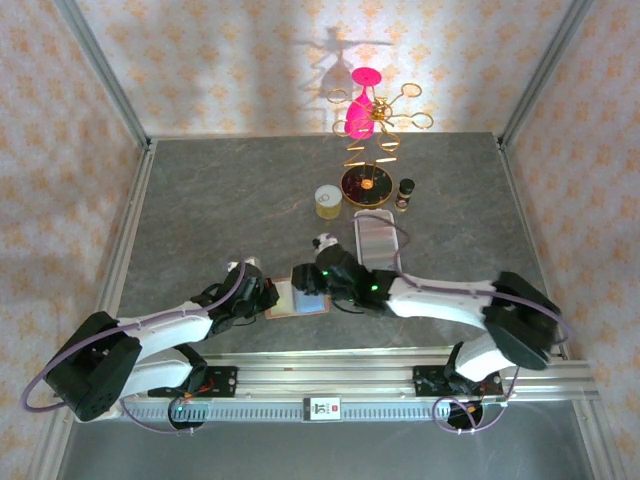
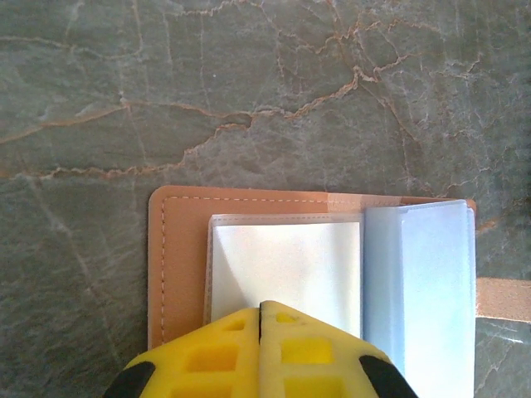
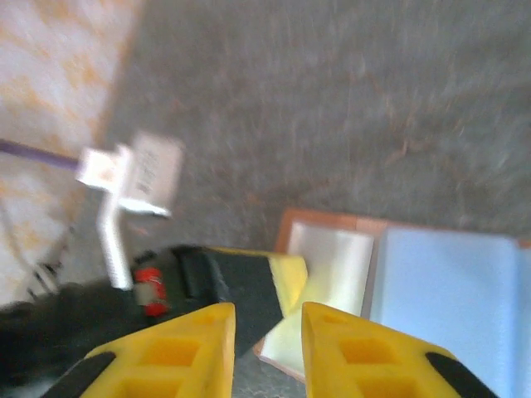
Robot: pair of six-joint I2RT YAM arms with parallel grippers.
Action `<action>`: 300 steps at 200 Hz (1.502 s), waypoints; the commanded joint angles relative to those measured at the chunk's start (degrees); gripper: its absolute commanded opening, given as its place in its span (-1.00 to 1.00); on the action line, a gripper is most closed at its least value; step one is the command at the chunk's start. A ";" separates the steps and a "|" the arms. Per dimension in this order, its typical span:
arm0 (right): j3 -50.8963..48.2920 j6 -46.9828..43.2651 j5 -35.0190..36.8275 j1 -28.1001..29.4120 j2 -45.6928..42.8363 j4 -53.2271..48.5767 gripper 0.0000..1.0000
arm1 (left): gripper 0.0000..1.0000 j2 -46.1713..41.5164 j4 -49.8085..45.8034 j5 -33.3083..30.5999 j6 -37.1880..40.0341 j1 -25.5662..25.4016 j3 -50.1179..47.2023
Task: Put the credit cards into the card holder
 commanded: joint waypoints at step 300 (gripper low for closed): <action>-6.63 -118.62 -1.99 -28.87 -8.09 -18.93 0.94 | -0.99 -3.67 -0.71 7.30 8.44 0.52 -2.86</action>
